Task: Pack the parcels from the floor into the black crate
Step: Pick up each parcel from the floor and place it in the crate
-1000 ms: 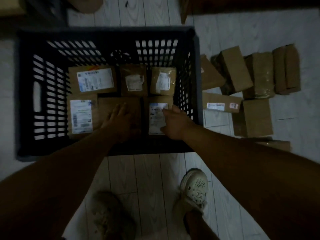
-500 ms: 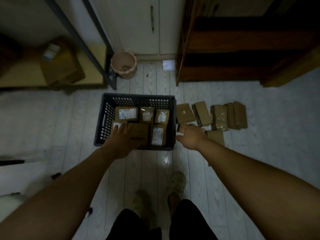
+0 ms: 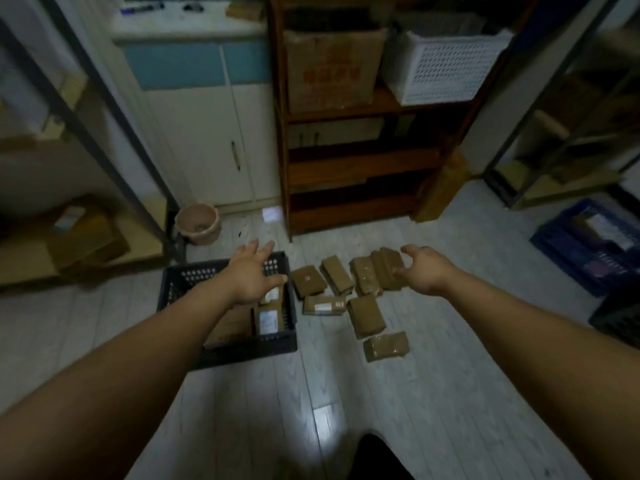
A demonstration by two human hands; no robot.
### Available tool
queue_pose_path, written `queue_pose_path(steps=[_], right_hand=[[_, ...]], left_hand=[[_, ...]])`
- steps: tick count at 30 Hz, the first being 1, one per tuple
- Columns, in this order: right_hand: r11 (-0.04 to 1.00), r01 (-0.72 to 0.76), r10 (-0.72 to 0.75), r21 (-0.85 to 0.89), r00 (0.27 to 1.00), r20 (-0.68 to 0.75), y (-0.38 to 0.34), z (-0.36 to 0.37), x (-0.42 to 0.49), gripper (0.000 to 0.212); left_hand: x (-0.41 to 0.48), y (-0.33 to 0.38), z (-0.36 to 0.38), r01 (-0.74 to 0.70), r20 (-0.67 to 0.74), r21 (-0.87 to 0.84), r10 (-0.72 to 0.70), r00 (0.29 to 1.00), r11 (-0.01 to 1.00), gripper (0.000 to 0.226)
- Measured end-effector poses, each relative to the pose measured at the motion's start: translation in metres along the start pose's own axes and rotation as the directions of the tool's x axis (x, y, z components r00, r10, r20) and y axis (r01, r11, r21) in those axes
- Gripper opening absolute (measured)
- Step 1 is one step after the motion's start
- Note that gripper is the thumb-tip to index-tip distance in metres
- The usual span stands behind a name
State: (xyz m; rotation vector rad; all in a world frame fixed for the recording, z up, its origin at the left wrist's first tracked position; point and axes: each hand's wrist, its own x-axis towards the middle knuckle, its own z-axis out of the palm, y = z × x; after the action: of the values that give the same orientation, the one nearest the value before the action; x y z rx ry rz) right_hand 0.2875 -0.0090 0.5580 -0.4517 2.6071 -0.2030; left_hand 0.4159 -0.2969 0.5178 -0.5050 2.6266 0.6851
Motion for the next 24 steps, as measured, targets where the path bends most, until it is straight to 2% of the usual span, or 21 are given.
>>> queue_pose_path(steps=[5, 10, 14, 18, 24], right_hand=[[0.997, -0.049, 0.053, 0.060, 0.996, -0.076, 0.061, -0.036, -0.030, 0.066], [0.997, -0.021, 0.027, 0.079, 0.997, -0.078, 0.149, -0.059, -0.045, 0.068], [0.997, -0.049, 0.052, 0.062, 0.997, -0.052, 0.215, -0.068, -0.041, 0.070], [0.990, -0.061, 0.063, 0.129, 0.998, -0.005, 0.245, -0.067, -0.024, 0.070], [0.985, -0.022, 0.010, 0.169, 0.998, 0.066, 0.233, -0.046, 0.026, 0.068]], left_hand=[[-0.009, 0.080, -0.006, -0.064, -0.026, 0.059, 0.066, 0.997, 0.996, 0.082], [0.006, 0.161, 0.027, -0.053, -0.047, -0.014, 0.052, 0.998, 0.999, 0.084], [0.019, 0.216, 0.059, -0.023, -0.036, -0.004, 0.023, 0.999, 1.000, 0.085], [0.021, 0.238, 0.083, -0.032, 0.001, -0.055, 0.032, 0.999, 0.998, 0.085], [0.046, 0.227, 0.095, 0.040, 0.053, -0.085, -0.035, 0.998, 0.996, 0.082]])
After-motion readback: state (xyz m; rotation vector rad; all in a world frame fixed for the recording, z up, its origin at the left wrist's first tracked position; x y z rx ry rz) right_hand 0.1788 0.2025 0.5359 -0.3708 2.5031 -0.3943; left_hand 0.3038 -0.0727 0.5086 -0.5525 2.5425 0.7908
